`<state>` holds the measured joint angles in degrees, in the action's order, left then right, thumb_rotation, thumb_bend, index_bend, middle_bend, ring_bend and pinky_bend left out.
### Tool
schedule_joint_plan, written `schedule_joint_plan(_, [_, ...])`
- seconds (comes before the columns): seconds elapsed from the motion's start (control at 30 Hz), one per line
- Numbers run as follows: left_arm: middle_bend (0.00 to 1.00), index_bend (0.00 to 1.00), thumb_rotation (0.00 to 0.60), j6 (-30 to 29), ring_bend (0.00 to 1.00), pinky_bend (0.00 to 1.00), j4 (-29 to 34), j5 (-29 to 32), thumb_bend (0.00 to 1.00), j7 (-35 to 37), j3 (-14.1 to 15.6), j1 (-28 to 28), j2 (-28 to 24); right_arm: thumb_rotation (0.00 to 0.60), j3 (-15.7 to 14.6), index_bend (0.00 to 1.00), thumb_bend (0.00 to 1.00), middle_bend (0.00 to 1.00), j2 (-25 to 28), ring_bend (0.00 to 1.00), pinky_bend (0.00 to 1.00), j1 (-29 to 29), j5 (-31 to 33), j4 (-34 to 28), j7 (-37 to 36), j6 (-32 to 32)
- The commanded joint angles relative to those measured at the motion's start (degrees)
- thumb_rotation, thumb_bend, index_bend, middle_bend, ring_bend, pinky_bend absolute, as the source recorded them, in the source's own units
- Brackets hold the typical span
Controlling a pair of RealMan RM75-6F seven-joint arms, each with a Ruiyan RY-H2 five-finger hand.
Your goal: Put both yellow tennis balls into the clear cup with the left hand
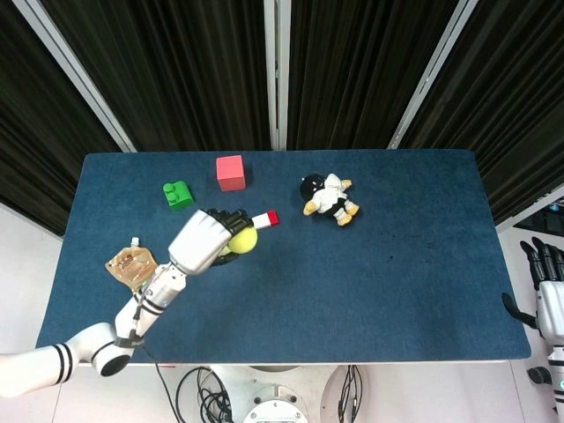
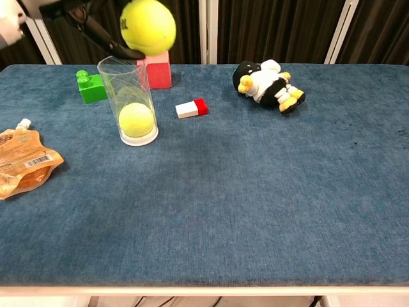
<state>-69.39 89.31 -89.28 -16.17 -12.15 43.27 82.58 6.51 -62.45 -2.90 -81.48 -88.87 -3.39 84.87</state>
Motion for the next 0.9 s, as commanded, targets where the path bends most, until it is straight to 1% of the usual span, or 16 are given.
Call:
schedule_joint_plan(0.03, [0.58,0.59,0.6,2.93,0.56,0.75,-1.78,5.32,0.21,-1.65,-1.69,0.17,-1.36,0.6,0.05,0.0,0.23,0.0,0.4,0.0,0.0,0.09,-0.17,-0.03,-0.91,0.14])
schedule_joint_plan(0.1, [0.58,0.59,0.6,4.17,0.56,0.74,-2.44,7.32,0.21,-1.3,-1.55,-0.02,-1.48,0.6,0.04,0.0,0.23,0.0,0.96,0.0,0.0,0.05,-0.17,-0.2,-2.45,-0.25])
schedule_joint_plan(0.23, [0.57,0.58,0.6,5.06,0.55,0.74,-3.74,8.5,0.21,-2.04,-1.03,-0.03,-1.59,0.6,0.08,0.0,0.23,0.0,1.43,0.0,0.0,-0.07,-0.31,0.03,-3.1,-0.43])
schedule_joint_plan(0.43, [0.55,0.55,0.6,7.02,0.53,0.72,-2.92,10.42,0.21,-2.37,-0.39,0.1,-2.31,0.6,0.15,0.0,0.24,0.0,1.31,0.0,0.0,-0.14,0.03,0.05,-3.03,-0.57])
schedule_joint_plan(0.47, [0.53,0.52,0.6,7.31,0.52,0.72,-2.55,10.77,0.2,-2.19,-0.32,0.09,-2.5,0.6,0.18,0.0,0.24,0.0,1.3,0.0,0.0,-0.13,0.05,0.05,-3.01,-0.5])
schedule_joint_plan(0.5, [0.51,0.46,0.6,7.7,0.5,0.7,-2.19,11.08,0.19,-2.07,-0.2,0.08,-2.77,0.6,0.2,0.0,0.24,0.0,1.29,0.0,0.0,-0.11,0.06,0.05,-2.98,-0.42])
schedule_joint_plan(0.53, [0.47,0.38,0.6,8.32,0.47,0.68,-1.74,11.47,0.17,-1.99,-0.02,0.1,-3.19,0.6,0.21,0.0,0.24,0.0,1.29,0.0,0.0,-0.09,0.07,0.01,-2.94,-0.35])
schedule_joint_plan(0.6, [0.37,0.21,0.6,9.7,0.39,0.61,-0.65,12.59,0.15,-1.82,0.16,0.21,-4.19,0.6,0.16,0.0,0.24,0.0,1.35,0.0,0.0,-0.03,0.08,-0.19,-2.74,-0.29])
schedule_joint_plan(0.67, [0.25,0.1,0.6,10.1,0.29,0.52,-0.13,13.38,0.14,-1.88,0.11,0.22,-4.74,0.6,0.15,0.0,0.24,0.0,1.43,0.0,0.0,0.08,0.05,-0.48,-2.44,-0.04])
schedule_joint_plan(0.73, [0.17,0.07,0.6,9.6,0.2,0.44,0.08,13.91,0.13,-2.38,0.01,0.03,-4.82,0.6,0.2,0.0,0.24,0.0,1.47,0.0,0.0,0.2,0.01,-0.72,-2.29,0.31])
schedule_joint_plan(0.77, [0.15,0.07,0.6,9.35,0.17,0.41,0.28,14.03,0.13,-2.38,0.01,-0.08,-4.84,0.6,0.22,0.0,0.24,0.0,1.48,0.0,0.0,0.24,0.03,-0.78,-2.28,0.41])
schedule_joint_plan(0.9, [0.12,0.06,0.6,7.76,0.11,0.36,1.26,13.49,0.11,-2.49,0.22,-0.74,-5.32,0.6,0.3,0.0,0.24,0.0,1.55,0.0,0.0,0.24,0.26,-0.97,-1.81,0.41])
